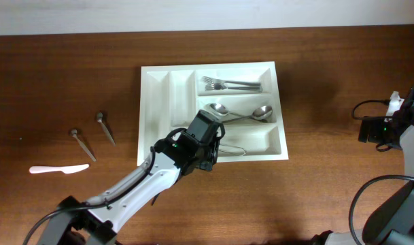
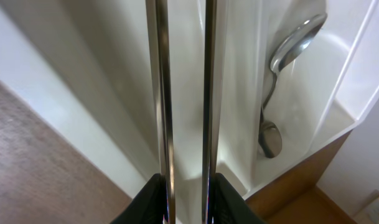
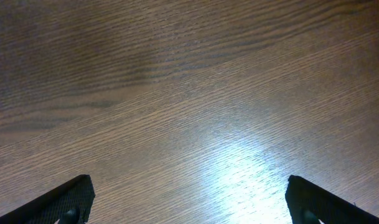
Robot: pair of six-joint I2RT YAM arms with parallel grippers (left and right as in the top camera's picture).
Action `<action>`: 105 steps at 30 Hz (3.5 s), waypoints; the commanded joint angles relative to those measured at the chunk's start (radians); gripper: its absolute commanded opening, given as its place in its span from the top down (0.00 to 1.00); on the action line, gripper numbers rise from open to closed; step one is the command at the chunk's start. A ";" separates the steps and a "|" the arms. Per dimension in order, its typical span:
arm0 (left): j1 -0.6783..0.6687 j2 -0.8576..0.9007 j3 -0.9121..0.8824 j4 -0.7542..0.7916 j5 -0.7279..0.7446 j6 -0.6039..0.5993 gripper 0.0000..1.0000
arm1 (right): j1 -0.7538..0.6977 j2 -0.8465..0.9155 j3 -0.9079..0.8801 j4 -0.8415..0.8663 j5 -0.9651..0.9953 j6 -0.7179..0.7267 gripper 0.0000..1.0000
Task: Pack container
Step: 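Lower the knife into the tray and open the left gripper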
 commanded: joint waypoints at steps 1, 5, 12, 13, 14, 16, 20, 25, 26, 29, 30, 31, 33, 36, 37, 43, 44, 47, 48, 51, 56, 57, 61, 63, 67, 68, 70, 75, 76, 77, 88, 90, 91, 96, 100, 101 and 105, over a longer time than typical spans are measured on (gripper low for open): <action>0.003 0.022 0.020 0.007 0.003 -0.010 0.74 | 0.000 -0.002 -0.003 0.003 0.009 0.012 0.01; 0.003 0.025 0.020 0.007 0.003 -0.010 0.63 | 0.000 -0.002 -0.003 0.003 0.009 0.012 0.01; 0.003 0.026 0.020 0.008 0.002 -0.010 0.30 | 0.000 -0.002 -0.003 0.003 0.009 0.012 0.01; 0.003 0.026 0.020 0.010 0.000 -0.010 0.29 | 0.000 -0.002 -0.003 0.003 0.009 0.012 0.01; 0.003 0.026 0.020 0.012 -0.001 -0.010 0.28 | 0.000 -0.002 -0.003 0.003 0.009 0.012 0.01; 0.003 0.026 0.020 0.019 -0.002 -0.010 0.28 | 0.000 -0.002 -0.003 0.003 0.009 0.012 0.01; 0.003 0.026 0.020 0.040 -0.006 -0.010 0.28 | 0.000 -0.002 -0.003 0.003 0.009 0.012 0.01; -0.004 0.026 0.020 0.116 0.076 -0.010 0.28 | 0.000 -0.002 -0.003 0.003 0.009 0.012 0.01; -0.004 0.026 0.020 0.114 0.091 -0.010 0.28 | 0.000 -0.002 -0.003 0.003 0.009 0.012 0.01; -0.004 0.026 0.020 0.103 0.130 -0.001 0.28 | 0.000 -0.002 -0.003 0.003 0.009 0.012 0.01; -0.004 0.026 0.020 0.106 0.143 0.016 0.28 | 0.000 -0.002 -0.003 0.003 0.009 0.012 0.01; -0.004 0.026 0.020 0.111 0.151 0.053 0.28 | 0.000 -0.002 -0.003 0.003 0.009 0.012 0.01; -0.004 0.026 0.020 0.133 0.150 0.160 0.28 | 0.000 -0.002 -0.003 0.003 0.009 0.012 0.01; 0.000 0.025 0.020 0.184 0.150 0.323 0.27 | 0.000 -0.002 -0.003 0.003 0.009 0.012 0.01; 0.000 0.025 0.020 0.201 0.151 0.364 0.27 | 0.000 -0.002 -0.003 0.003 0.009 0.012 0.01; 0.018 0.011 0.021 0.250 0.266 0.636 0.27 | 0.000 -0.002 -0.003 0.003 0.009 0.012 0.01; 0.028 0.000 0.021 0.232 0.296 0.678 0.27 | 0.000 -0.002 -0.003 0.003 0.009 0.012 0.01; 0.057 -0.050 0.021 0.214 0.353 0.844 0.27 | 0.000 -0.002 -0.003 0.003 0.009 0.012 0.01; 0.067 -0.076 0.021 0.217 0.369 0.928 0.27 | 0.000 -0.002 -0.003 0.003 0.009 0.012 0.01; 0.089 -0.166 0.021 0.156 0.397 1.130 0.27 | 0.000 -0.002 -0.003 0.003 0.009 0.012 0.01; 0.123 -0.317 0.021 -0.179 0.316 1.317 0.50 | 0.000 -0.002 -0.003 0.003 0.009 0.012 0.01; 0.127 -0.332 0.021 -0.233 0.298 1.331 0.53 | 0.000 -0.002 -0.003 0.003 0.009 0.012 0.01; 0.130 -0.371 0.021 -0.424 0.219 1.386 0.98 | 0.000 -0.002 -0.003 0.003 0.009 0.012 0.01; 0.131 -0.367 0.021 -0.455 0.219 1.440 0.98 | 0.000 -0.002 -0.003 0.003 0.009 0.012 0.01; 0.131 -0.341 0.021 -0.444 0.205 1.484 0.98 | 0.000 -0.002 -0.003 0.003 0.009 0.012 0.01; 0.131 -0.330 0.021 -0.433 0.194 1.485 0.98 | 0.000 -0.002 -0.003 0.003 0.009 0.012 0.01; 0.131 -0.301 0.021 -0.412 0.193 1.485 0.98 | 0.000 -0.002 -0.003 0.003 0.009 0.012 0.01; 0.128 -0.186 0.021 -0.413 0.214 1.485 0.98 | 0.000 -0.002 -0.003 0.003 0.009 0.012 0.01; 0.125 -0.163 0.021 -0.411 0.225 1.485 0.98 | 0.000 -0.002 -0.003 0.003 0.009 0.012 0.01; 0.121 -0.138 0.021 -0.409 0.229 1.485 0.98 | 0.000 -0.002 -0.003 0.003 0.009 0.012 0.01; 0.085 -0.056 0.021 -0.303 0.277 1.481 0.98 | 0.000 -0.002 -0.003 0.003 0.009 0.012 0.01; 0.084 -0.056 0.021 -0.289 0.277 1.481 0.98 | 0.000 -0.002 -0.003 0.003 0.009 0.012 0.01; 0.084 -0.056 0.021 -0.288 0.277 1.481 0.98 | 0.000 -0.002 -0.003 0.003 0.009 0.012 0.01; 0.080 -0.056 0.021 -0.260 0.277 1.481 0.98 | 0.000 -0.002 -0.003 0.003 0.009 0.012 0.01; 0.061 -0.056 0.021 -0.181 0.299 1.480 0.98 | 0.000 -0.002 -0.003 0.003 0.009 0.012 0.01; 0.058 -0.056 0.021 -0.165 0.305 1.480 0.98 | 0.000 -0.002 -0.003 0.003 0.009 0.012 0.01; 0.056 -0.055 0.021 -0.159 0.310 1.480 0.98 | 0.000 -0.002 -0.003 0.003 0.009 0.012 0.01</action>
